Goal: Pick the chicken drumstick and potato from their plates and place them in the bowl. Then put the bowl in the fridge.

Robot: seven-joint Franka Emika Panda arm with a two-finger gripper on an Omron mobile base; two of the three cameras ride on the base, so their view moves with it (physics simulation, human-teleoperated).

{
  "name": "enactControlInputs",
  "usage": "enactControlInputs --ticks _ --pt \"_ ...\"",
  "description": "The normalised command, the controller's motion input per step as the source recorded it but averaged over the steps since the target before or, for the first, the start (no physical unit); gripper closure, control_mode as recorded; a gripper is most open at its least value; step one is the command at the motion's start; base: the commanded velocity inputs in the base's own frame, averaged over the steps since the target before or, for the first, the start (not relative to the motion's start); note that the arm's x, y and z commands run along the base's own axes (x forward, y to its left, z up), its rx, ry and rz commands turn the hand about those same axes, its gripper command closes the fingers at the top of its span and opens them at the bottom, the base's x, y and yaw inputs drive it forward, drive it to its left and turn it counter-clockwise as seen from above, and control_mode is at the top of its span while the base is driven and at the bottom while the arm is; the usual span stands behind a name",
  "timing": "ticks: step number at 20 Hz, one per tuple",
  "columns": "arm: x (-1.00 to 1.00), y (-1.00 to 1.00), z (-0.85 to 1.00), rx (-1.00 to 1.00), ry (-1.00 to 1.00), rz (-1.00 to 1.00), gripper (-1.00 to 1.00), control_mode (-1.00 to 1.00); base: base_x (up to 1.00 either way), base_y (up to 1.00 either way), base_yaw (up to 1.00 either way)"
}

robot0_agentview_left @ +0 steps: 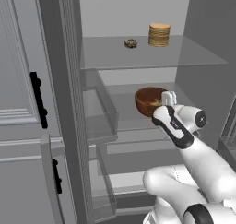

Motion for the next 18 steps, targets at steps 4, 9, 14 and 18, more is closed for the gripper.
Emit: enactControlInputs --ticks 4,9,14,18 --pt "-1.00 0.00 1.00 0.00 0.00 0.00 -1.00 -1.00 0.00 0.00 0.00" --pt "-1.00 0.00 1.00 0.00 0.07 0.00 -1.00 -1.00 0.00 0.00 0.00" --pt "-1.00 0.00 0.57 -0.06 0.20 -0.01 -1.00 -1.00 0.00 0.00 0.00" --pt "-1.00 0.14 -0.02 -0.18 0.00 0.00 -1.00 -1.00 0.00 0.00 0.00"
